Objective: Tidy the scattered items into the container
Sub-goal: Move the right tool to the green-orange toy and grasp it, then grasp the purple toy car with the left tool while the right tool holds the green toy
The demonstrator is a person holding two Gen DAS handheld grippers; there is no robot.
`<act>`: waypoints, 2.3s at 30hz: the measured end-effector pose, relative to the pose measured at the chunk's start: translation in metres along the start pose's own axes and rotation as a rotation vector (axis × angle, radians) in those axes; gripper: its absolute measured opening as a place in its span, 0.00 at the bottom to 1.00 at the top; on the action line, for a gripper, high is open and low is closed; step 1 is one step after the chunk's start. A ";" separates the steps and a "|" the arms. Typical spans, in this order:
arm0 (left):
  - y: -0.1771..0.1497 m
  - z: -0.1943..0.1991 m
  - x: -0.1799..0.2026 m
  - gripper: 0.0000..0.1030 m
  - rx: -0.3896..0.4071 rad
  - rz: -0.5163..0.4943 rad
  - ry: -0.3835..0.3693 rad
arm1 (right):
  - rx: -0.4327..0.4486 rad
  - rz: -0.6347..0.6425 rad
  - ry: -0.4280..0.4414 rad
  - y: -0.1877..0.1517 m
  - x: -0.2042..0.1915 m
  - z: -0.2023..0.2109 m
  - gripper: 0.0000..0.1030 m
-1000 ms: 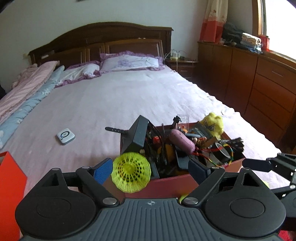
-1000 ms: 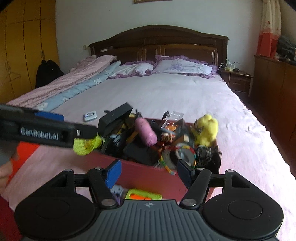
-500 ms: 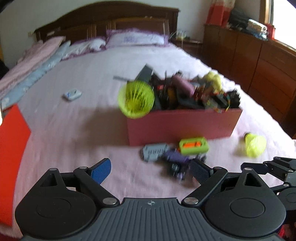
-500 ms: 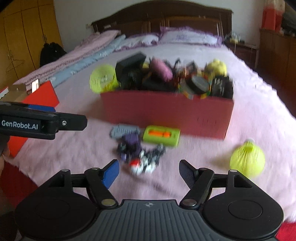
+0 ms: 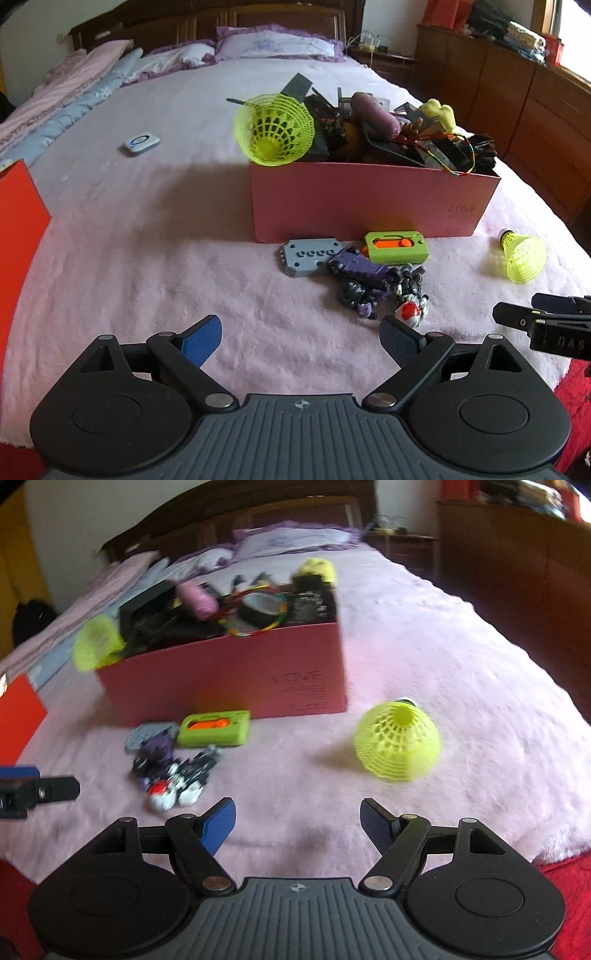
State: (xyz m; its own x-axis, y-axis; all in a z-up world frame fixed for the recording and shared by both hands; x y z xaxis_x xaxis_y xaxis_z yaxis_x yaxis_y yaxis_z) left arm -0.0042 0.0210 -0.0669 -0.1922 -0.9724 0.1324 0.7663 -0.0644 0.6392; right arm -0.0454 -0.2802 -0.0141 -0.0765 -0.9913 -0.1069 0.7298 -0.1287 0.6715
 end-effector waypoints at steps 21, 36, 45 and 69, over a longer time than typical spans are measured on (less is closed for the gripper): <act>-0.008 -0.015 -0.023 0.90 -0.030 0.057 0.003 | 0.002 -0.035 -0.018 0.052 -0.099 -0.094 0.84; -0.007 -0.017 -0.018 0.91 -0.020 0.055 -0.012 | 0.053 -0.033 -0.027 0.046 -0.087 -0.077 0.72; 0.020 -0.053 0.020 0.85 0.052 -0.157 -0.089 | 0.022 0.107 -0.065 -0.014 -0.048 -0.034 0.72; 0.019 -0.066 0.034 0.69 0.067 -0.126 -0.112 | 0.112 0.080 -0.059 -0.042 -0.029 -0.030 0.82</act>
State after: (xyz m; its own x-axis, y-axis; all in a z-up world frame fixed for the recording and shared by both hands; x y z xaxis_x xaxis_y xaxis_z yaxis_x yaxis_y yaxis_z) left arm 0.0442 -0.0284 -0.1000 -0.3541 -0.9262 0.1294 0.6898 -0.1653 0.7049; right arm -0.0535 -0.2454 -0.0613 -0.0632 -0.9980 -0.0082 0.6552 -0.0477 0.7539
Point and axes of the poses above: each gripper's, at about its wrist camera, not at the fingertips, and z roughly against the way its jaws point, x to its right, y to its top, the point moved 1 cm from there along -z, roughly the way its jaws point, and after that the axes turned 7 degrees about -y, right-handed, at the moved point
